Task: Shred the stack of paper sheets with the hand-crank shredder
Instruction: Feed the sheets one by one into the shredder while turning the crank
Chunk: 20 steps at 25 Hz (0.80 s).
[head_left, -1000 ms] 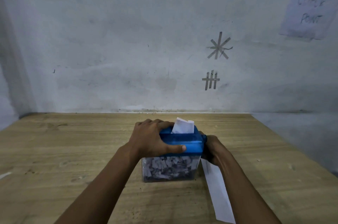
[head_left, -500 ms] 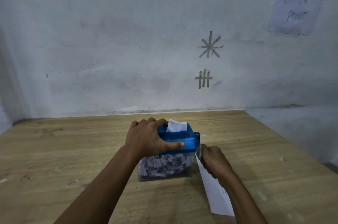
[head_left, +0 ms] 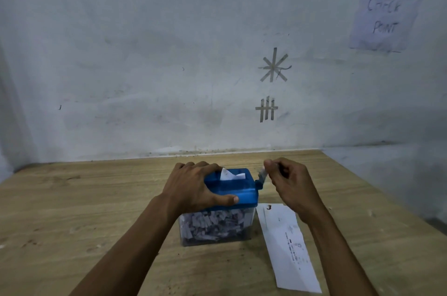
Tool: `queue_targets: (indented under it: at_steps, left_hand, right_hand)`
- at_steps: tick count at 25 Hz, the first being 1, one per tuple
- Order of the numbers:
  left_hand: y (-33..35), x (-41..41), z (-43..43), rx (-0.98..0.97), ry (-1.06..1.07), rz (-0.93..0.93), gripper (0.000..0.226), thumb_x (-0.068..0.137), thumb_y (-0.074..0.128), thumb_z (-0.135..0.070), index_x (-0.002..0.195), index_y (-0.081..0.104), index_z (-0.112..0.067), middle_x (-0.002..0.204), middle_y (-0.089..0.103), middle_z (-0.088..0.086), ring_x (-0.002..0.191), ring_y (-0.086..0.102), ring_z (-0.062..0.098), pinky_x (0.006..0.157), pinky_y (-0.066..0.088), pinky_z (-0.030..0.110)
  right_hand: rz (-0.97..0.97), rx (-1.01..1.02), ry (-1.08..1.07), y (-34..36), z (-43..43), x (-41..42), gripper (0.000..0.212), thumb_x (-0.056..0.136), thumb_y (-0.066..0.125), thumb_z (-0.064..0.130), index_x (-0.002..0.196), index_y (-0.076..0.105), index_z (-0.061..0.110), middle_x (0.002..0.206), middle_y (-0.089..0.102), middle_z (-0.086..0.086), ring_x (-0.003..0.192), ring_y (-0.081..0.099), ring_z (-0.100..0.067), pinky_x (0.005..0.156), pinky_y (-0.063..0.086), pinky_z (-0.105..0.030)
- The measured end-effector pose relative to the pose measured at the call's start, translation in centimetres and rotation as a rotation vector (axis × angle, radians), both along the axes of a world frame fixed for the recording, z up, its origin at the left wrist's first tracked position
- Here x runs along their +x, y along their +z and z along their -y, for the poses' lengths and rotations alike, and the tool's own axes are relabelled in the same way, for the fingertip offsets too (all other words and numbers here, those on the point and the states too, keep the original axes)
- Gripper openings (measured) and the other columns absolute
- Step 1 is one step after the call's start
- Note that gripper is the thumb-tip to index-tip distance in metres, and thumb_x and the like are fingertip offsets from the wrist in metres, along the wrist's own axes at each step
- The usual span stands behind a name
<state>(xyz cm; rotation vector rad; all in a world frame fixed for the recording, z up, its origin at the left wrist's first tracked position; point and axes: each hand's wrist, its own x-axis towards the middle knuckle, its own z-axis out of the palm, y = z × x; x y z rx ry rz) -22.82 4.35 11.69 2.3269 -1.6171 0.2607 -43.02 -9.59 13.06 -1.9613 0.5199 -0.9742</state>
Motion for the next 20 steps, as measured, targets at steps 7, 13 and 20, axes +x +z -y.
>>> queue_targets:
  at_steps: [7,13,20]
  left_hand:
    - [0.0,-0.2,0.2,-0.008,-0.011,-0.006,0.119,0.048,0.011,-0.11,0.139,0.048,-0.043,0.133,0.058,-0.015,0.111,0.055,0.011,0.097,0.035,0.033]
    - [0.0,-0.8,0.2,0.018,0.037,0.047,0.108,0.055,0.014,-0.105,0.141,0.038,-0.045,0.127,0.057,-0.009,0.109,0.054,0.015,0.099,0.035,0.036]
    - [0.1,-0.9,-0.1,0.054,0.082,0.043,0.126,0.044,-0.004,-0.108,0.151,0.029,-0.05,0.129,0.055,-0.005,0.114,0.054,0.017,0.101,0.036,0.037]
  right_hand:
    - [-0.124,0.364,-0.008,-0.1,4.2,5.4,0.049,0.101,0.054,0.044,0.065,0.059,0.011,0.051,0.049,-0.002,0.045,0.036,-0.014,0.048,0.029,-0.024]
    - [-0.19,0.717,-0.079,-5.4,5.5,7.5,0.023,0.093,0.06,0.023,0.092,0.063,0.0,0.085,0.059,-0.019,0.079,0.054,-0.031,0.068,0.046,-0.04]
    - [-0.262,0.427,-0.094,-8.3,0.7,2.6,0.036,0.106,0.042,0.022,0.076,0.058,0.013,0.053,0.048,0.003,0.044,0.039,-0.008,0.044,0.03,-0.024]
